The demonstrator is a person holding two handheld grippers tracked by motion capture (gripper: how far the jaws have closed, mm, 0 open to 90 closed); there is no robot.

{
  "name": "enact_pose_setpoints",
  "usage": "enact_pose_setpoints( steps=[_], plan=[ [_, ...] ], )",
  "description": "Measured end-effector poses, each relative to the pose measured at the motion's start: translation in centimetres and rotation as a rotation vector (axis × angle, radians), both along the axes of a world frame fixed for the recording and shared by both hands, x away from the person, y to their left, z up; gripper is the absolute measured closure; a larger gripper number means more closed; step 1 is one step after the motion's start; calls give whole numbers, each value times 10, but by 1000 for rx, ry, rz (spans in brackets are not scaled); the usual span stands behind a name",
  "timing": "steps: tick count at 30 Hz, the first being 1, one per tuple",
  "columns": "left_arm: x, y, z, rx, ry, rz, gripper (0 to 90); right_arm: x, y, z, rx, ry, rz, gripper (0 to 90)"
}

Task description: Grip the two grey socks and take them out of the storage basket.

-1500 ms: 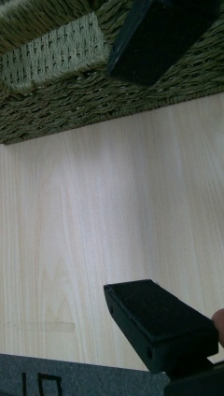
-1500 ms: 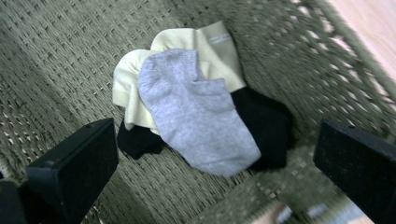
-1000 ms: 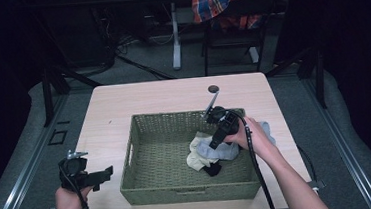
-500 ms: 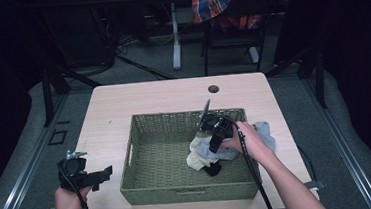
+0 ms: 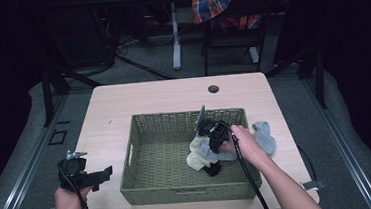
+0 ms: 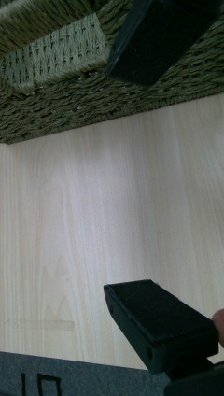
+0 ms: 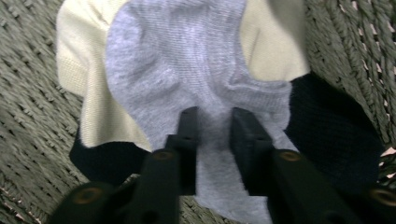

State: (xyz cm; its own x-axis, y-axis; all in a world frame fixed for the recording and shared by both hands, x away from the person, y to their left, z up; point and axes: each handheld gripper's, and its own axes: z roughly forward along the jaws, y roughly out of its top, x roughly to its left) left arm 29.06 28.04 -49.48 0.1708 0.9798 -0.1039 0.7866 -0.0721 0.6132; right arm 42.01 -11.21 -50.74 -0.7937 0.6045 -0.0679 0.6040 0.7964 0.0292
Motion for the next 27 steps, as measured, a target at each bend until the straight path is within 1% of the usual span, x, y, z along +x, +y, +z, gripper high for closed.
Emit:
enact_pose_setpoints(
  steps=[3, 5, 6, 7, 10, 12, 13, 14, 16, 18, 21, 22, 24, 25, 27],
  plan=[
    [0, 0, 0, 1, -1, 2, 9, 1, -2, 1, 6, 0, -10, 861],
    [0, -1, 0, 2, -2, 1, 9, 0, -4, 3, 16, -3, -13, 874],
    [0, -1, 1, 2, -1, 0, 9, 0, -5, 5, 29, -4, -18, 875],
    [0, -1, 1, 3, -2, 1, 8, 0, -6, 8, 25, 2, -16, 876],
    [0, 0, 0, 3, -1, 2, 8, -3, -10, 22, 59, -15, -16, 876],
    [0, -1, 0, 3, -1, 2, 9, -6, -13, 33, 92, -37, -21, 875],
    [0, -1, 0, 2, -1, 1, 9, -7, -13, 36, 103, -39, -22, 875],
    [0, -1, 0, 3, -2, 1, 9, -10, -15, 45, 129, -49, -24, 875],
    [1, -2, 0, 5, -2, -3, 9, -11, -16, 47, 138, -57, -22, 875],
    [1, -2, 1, 6, 0, -4, 9, -13, -18, 54, 145, -60, -17, 876],
    [1, -2, 1, 6, -1, -5, 8, -15, -20, 62, 168, -71, -19, 876],
    [2, -3, 0, 5, -2, -5, 8, -16, -21, 64, 166, -73, -15, 876],
    [2, -3, 0, 5, -3, -5, 9, -18, -22, 70, 187, -82, -17, 876],
    [2, -3, 0, 6, -2, -5, 8, -18, -23, 73, 184, -81, -18, 876],
    [2, -3, 0, 7, -1, -5, 9, -19, -25, 78, 204, -88, -25, 876]
  ],
)
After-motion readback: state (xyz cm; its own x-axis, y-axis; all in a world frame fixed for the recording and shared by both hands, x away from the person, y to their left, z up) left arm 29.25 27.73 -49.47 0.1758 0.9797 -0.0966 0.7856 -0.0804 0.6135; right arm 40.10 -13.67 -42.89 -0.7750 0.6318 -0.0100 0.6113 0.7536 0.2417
